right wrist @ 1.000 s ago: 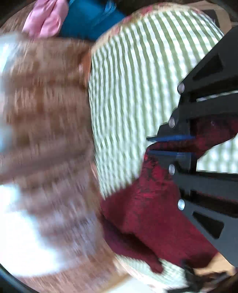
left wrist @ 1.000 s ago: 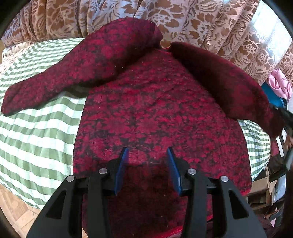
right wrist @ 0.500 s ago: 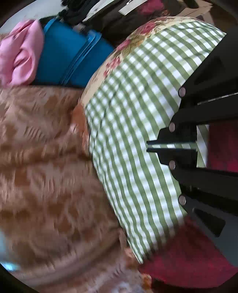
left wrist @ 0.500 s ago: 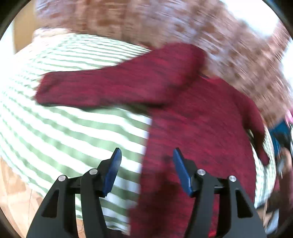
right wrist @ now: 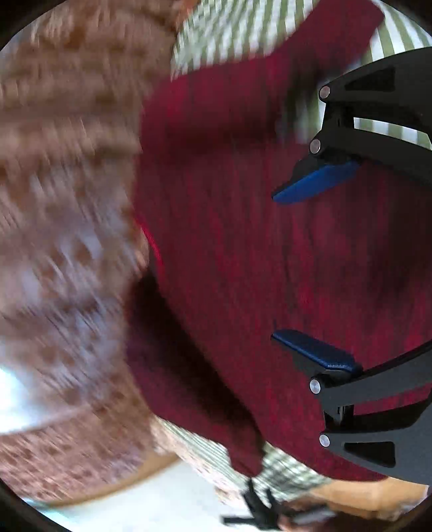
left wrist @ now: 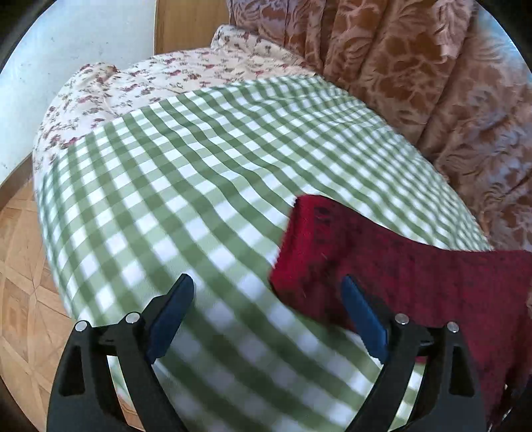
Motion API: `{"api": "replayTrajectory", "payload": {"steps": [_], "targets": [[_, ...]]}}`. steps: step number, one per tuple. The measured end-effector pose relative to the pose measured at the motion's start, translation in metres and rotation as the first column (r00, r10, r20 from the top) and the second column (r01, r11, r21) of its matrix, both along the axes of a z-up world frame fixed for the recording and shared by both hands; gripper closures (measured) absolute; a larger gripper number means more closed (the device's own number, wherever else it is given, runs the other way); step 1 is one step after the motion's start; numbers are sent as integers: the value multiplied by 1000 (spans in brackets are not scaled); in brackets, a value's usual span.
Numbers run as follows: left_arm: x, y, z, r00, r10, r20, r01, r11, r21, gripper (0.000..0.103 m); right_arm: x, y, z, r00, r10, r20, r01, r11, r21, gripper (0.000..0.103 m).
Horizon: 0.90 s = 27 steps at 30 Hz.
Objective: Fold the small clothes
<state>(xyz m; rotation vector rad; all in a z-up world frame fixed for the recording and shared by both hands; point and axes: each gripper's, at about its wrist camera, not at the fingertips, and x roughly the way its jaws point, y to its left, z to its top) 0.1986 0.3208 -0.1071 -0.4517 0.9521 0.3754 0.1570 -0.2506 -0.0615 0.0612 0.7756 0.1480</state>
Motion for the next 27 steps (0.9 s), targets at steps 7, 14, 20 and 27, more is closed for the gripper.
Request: {"api": "replayTrajectory", "payload": {"steps": [7, 14, 20, 27], "targets": [[36, -26, 7, 985, -170, 24, 169, 983, 68, 94, 30, 76, -44, 992, 97, -84, -101, 994, -42, 26], [64, 30, 52, 995, 12, 101, -32, 981, 190, 95, 47, 99, -63, 994, 87, -70, -93, 992, -90, 17], [119, 44, 53, 996, 80, 45, -90, 942, 324, 93, 58, 103, -73, 994, 74, -75, -82, 991, -108, 11], [112, 25, 41, 982, 190, 8, -181, 923, 339, 50, 59, 99, -76, 994, 79, -72, -84, 994, -70, 9]]}}
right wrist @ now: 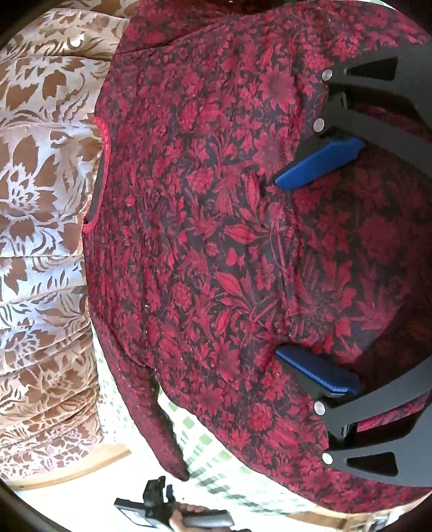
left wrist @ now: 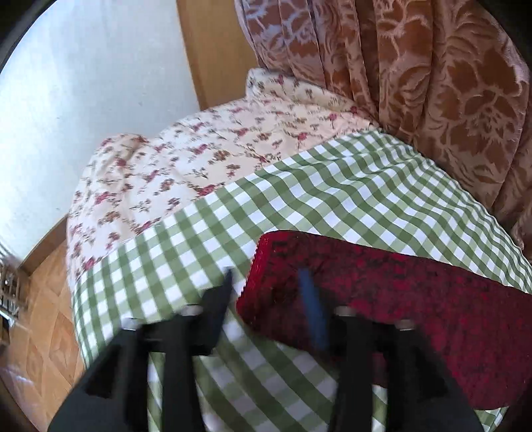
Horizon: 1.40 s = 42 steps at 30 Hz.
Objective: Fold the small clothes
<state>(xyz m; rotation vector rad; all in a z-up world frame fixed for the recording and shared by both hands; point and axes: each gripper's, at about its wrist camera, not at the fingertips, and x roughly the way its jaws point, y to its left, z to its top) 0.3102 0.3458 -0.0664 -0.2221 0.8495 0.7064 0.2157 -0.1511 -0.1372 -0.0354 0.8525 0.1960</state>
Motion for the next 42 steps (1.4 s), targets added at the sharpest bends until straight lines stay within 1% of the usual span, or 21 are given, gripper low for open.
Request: {"api": "replayTrajectory", "payload": {"steps": [2, 4, 7, 11, 13, 14, 15, 16, 20, 21, 23, 24, 26, 27, 29, 30, 32, 33, 34, 38, 42], "targets": [[-11, -19, 5, 998, -42, 38, 42, 999, -14, 50, 0, -1, 0, 1000, 2, 1, -2, 1000, 8, 8], [-24, -51, 10, 986, -144, 85, 149, 987, -60, 50, -1, -2, 1, 1000, 5, 0, -5, 1000, 15, 8], [-45, -103, 18, 942, -301, 149, 319, 941, -110, 50, -3, -10, 7, 1000, 12, -9, -11, 998, 70, 8], [-74, -178, 22, 833, -515, 200, 544, 828, -133, 48, -24, -57, 27, 998, -47, -39, 55, 971, 233, 20], [-91, -218, 23, 762, -611, 212, 642, 757, -124, 43, -48, -103, 37, 990, -129, -53, 140, 931, 338, 20], [-97, -230, 22, 739, -640, 211, 669, 733, -120, 42, -64, -130, 43, 981, -189, -49, 194, 909, 368, 20], [-106, -249, 21, 702, -680, 213, 709, 695, -121, 42, -78, -149, 46, 971, -236, -49, 236, 891, 389, 20], [-112, -260, 21, 678, -703, 216, 733, 669, -124, 42, -96, -175, 50, 954, -296, -51, 290, 865, 410, 20], [-138, -313, 18, 575, -790, 212, 818, 561, -126, 42, -176, -280, 56, 814, -578, -61, 534, 703, 469, 21], [-142, -323, 16, 554, -806, 207, 832, 538, -135, 42, -201, -312, 52, 744, -663, -83, 610, 623, 491, 21], [-153, -342, 12, 527, -828, 193, 849, 509, -141, 42, -230, -352, 41, 644, -753, -134, 688, 494, 531, 21], [-157, -348, 10, 519, -834, 187, 854, 498, -150, 42, -237, -365, 35, 612, -777, -151, 704, 447, 552, 21], [-163, -360, 4, 511, -840, 181, 856, 480, -189, 42, -245, -390, 22, 558, -807, -191, 721, 357, 594, 20], [-165, -364, 3, 503, -846, 176, 860, 470, -199, 42, -243, -397, 15, 550, -809, -207, 718, 332, 612, 21], [-172, -373, 0, 488, -859, 157, 868, 459, -189, 42, -236, -403, 10, 536, -819, -204, 722, 319, 614, 23], [-174, -375, -1, 478, -866, 149, 873, 449, -191, 42, -232, -406, 11, 536, -822, -192, 723, 330, 606, 26], [-179, -381, -5, 467, -874, 135, 878, 439, -193, 41, -219, -408, 17, 548, -821, -162, 738, 383, 556, 53], [-182, -383, -8, 460, -880, 120, 880, 433, -195, 41, -217, -418, 19, 556, -816, -160, 742, 400, 538, 75], [-183, -385, -10, 457, -883, 107, 880, 432, -197, 41, -213, -422, 23, 565, -810, -157, 742, 415, 526, 84], [-184, -388, -18, 466, -882, 75, 872, 442, -211, 40, -203, -442, 62, 565, -824, -35, 758, 502, 415, 88], [-184, -391, -24, 473, -880, 48, 866, 454, -208, 38, -191, -472, 94, 533, -841, 92, 791, 533, 299, 89]]}}
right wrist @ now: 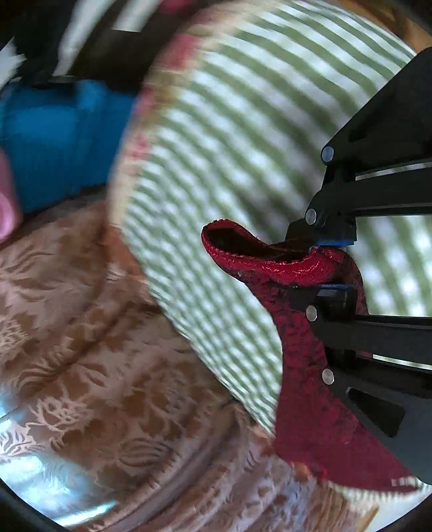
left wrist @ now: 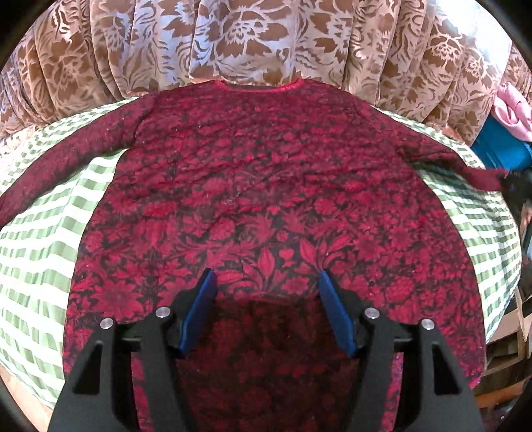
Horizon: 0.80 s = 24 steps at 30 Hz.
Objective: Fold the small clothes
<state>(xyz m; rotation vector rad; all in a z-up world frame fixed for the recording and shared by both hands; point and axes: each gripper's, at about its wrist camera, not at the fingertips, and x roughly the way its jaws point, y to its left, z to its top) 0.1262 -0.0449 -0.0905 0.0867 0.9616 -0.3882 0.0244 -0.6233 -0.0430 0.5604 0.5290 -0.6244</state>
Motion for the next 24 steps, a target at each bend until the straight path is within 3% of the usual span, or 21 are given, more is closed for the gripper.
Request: {"api": "replayTrajectory", "payload": {"steps": [5, 8, 9, 10, 12, 15, 18, 21, 24], "targets": [[0, -7, -6, 1000, -12, 3, 11, 999, 47, 36, 43, -28, 0, 984, -58, -167, 24, 980, -197, 89], [0, -5, -4, 1000, -13, -1, 13, 999, 47, 36, 65, -32, -20, 965, -58, -256, 4, 979, -205, 86], [0, -5, -4, 1000, -12, -1, 12, 999, 45, 36, 67, -33, -24, 963, -56, -262, 5, 982, -191, 72], [-1, -4, -2, 1000, -12, -3, 12, 999, 40, 35, 65, -33, -27, 963, -59, -262, 12, 984, -175, 45], [-2, 2, 4, 1000, -7, 5, 7, 1000, 22, 34, 54, -25, -26, 973, -56, -224, 16, 984, -175, 30], [-3, 18, 10, 1000, 20, 11, -20, 1000, -2, 34, 36, 1, -16, 983, -1, -185, -29, 986, -163, 29], [-1, 38, 13, 998, 66, 24, -65, 998, -14, 34, 19, 52, -5, 978, 156, -137, -174, 976, -131, 29], [0, 56, 13, 993, 114, 21, -113, 993, -35, 34, 9, 111, -10, 917, 386, -103, -388, 922, 1, 29], [-1, 70, 11, 990, 139, 30, -138, 990, -37, 34, 5, 175, -34, 805, 588, -82, -570, 803, 173, 31]]}}
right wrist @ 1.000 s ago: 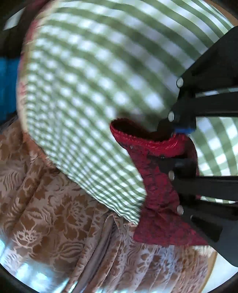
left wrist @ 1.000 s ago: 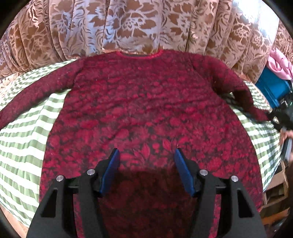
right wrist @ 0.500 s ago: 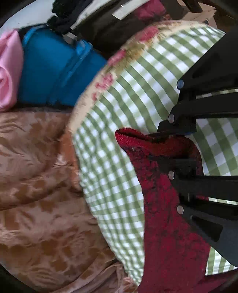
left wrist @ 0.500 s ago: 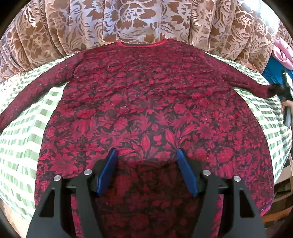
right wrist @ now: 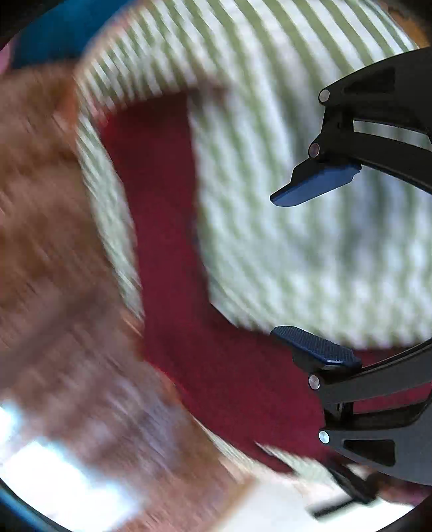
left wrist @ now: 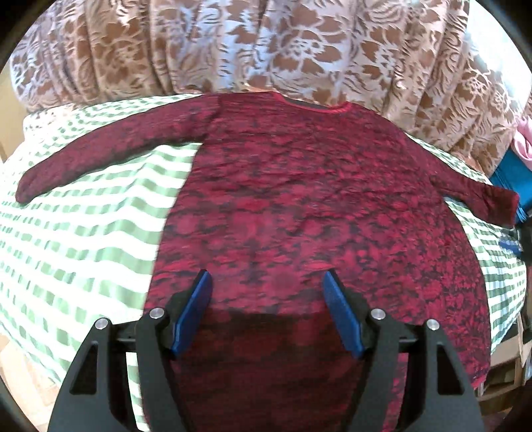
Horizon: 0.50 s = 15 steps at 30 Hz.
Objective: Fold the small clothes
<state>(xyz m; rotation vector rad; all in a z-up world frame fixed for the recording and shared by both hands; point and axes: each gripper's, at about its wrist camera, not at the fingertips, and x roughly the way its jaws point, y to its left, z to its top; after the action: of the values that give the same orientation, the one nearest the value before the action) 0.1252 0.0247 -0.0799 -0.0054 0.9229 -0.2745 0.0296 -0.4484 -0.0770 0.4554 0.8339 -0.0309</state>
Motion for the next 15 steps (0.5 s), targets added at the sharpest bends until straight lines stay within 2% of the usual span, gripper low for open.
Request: {"api": "replayTrajectory", "payload": {"steps": [3, 4, 5, 6, 7, 9, 10, 15], "targets": [[-4, 9, -1, 1000, 0, 11, 1, 1000, -11, 34, -3, 56, -31, 986, 143, -90, -134, 986, 98, 44], [-5, 11, -2, 1000, -5, 16, 5, 1000, -11, 34, -4, 70, -41, 978, 174, -119, -161, 981, 108, 52], [-7, 11, -2, 1000, -10, 20, 10, 1000, -12, 34, -6, 83, -49, 969, 201, -147, -185, 976, 116, 56], [-9, 13, -3, 999, -18, 27, 18, 1000, -10, 34, -9, 100, -59, 957, 228, -178, -209, 970, 122, 65], [-10, 13, -3, 999, -21, 31, 21, 1000, -6, 34, -12, 108, -62, 954, 240, -181, -220, 968, 124, 73], [-14, 14, -7, 999, -29, 32, 29, 1000, 5, 34, -17, 118, -64, 951, 245, -190, -230, 968, 98, 82], [-17, 15, -10, 999, -35, 25, 35, 999, 11, 34, -21, 121, -62, 951, 245, -191, -232, 969, 85, 85], [-40, 15, -23, 998, -66, 11, 66, 996, 61, 34, -40, 124, -52, 938, 273, -215, -277, 961, 8, 88]]}}
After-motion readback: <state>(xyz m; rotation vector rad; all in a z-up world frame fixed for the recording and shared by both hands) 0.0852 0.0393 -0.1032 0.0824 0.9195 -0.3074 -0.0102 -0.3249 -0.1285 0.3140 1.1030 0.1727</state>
